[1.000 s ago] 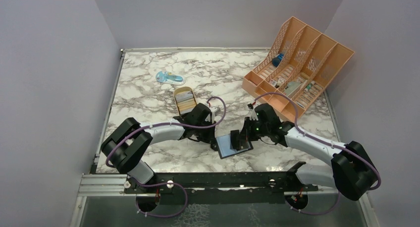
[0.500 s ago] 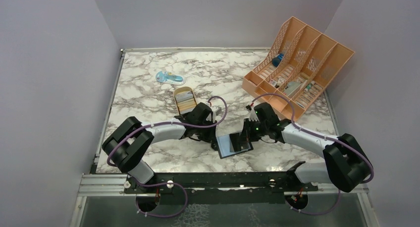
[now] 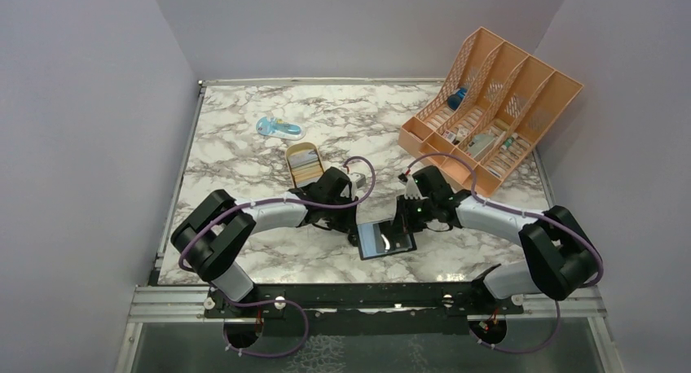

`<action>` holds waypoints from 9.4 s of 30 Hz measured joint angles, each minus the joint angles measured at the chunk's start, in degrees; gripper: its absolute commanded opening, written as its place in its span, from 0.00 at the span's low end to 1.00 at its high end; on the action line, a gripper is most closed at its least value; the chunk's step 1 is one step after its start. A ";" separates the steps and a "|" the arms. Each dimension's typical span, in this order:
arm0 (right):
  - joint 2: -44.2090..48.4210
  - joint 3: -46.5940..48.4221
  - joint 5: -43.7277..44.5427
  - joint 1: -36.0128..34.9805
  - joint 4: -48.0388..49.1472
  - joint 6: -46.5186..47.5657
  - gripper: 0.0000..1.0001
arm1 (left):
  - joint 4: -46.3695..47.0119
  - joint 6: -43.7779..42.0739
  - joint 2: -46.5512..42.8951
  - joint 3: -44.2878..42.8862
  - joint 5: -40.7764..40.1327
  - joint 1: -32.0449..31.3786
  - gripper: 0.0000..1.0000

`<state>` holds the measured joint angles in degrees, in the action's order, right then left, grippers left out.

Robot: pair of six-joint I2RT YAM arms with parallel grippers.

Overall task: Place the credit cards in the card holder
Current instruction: Insert the credit card into the card holder, then pick up the credit card from the storage box, then turn over the card slot in the card holder.

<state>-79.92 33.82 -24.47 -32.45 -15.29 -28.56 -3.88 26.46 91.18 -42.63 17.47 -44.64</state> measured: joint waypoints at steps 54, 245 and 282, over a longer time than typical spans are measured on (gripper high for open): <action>-2.45 -3.37 -10.71 -1.79 11.37 -7.21 0.44 | 7.69 10.10 -6.16 8.31 -1.22 -0.50 0.29; 12.26 2.25 12.81 -14.53 -8.59 -10.69 0.40 | -18.71 -10.97 -11.93 -17.59 3.30 23.87 0.00; -14.40 22.23 42.40 -35.01 -24.48 -21.11 0.58 | -3.32 11.98 -14.25 4.22 27.17 25.18 0.00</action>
<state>-94.32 56.05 17.93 -67.46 -39.77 -49.67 -7.20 38.44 76.93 -38.41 44.64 -19.46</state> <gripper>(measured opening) 0.595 0.010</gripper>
